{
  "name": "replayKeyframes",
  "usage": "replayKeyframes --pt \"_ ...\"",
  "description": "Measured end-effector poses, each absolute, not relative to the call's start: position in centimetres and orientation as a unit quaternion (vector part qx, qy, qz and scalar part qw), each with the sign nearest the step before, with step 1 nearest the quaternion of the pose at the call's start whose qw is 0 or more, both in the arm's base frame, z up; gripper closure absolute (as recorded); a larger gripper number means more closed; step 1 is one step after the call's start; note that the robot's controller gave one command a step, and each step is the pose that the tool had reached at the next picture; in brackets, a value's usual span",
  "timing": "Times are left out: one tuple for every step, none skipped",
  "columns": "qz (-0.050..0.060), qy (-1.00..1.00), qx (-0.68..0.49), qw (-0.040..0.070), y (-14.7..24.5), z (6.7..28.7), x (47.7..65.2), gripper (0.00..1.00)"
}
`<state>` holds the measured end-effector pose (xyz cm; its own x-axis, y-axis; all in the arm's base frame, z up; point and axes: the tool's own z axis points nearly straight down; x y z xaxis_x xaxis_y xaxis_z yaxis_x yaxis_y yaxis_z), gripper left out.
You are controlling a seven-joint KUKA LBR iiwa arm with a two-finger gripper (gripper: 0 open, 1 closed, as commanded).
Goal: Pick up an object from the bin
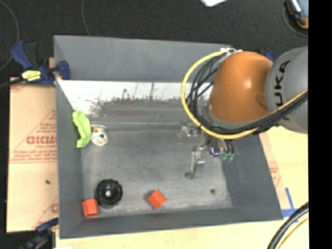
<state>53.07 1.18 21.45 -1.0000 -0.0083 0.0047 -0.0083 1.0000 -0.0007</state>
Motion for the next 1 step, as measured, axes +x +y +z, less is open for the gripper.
replayKeyframes --pt "0.0 -1.0 0.004 -0.002 1.19 21.88 53.24 0.0"
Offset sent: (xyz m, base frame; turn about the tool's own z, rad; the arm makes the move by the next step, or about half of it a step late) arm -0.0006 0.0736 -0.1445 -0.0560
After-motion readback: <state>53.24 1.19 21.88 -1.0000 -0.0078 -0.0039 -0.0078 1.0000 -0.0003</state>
